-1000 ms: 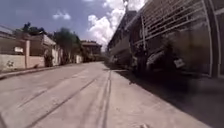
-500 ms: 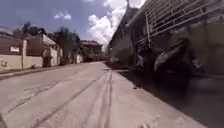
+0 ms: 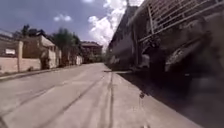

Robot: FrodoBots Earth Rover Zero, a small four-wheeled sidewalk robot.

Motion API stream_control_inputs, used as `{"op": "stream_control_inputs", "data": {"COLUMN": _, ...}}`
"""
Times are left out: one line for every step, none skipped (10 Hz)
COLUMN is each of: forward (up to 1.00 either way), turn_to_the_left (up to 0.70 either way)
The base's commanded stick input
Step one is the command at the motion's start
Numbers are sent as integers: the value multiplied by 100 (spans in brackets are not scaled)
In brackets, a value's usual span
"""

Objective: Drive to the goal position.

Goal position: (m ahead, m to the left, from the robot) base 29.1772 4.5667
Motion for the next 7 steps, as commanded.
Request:
{"op": "stream_control_inputs", "data": {"forward": 85, "turn_to_the_left": 0}}
{"op": "stream_control_inputs", "data": {"forward": 85, "turn_to_the_left": 0}}
{"op": "stream_control_inputs", "data": {"forward": 85, "turn_to_the_left": 0}}
{"op": "stream_control_inputs", "data": {"forward": 85, "turn_to_the_left": 0}}
{"op": "stream_control_inputs", "data": {"forward": 85, "turn_to_the_left": 0}}
{"op": "stream_control_inputs", "data": {"forward": 85, "turn_to_the_left": 0}}
{"op": "stream_control_inputs", "data": {"forward": 85, "turn_to_the_left": 0}}
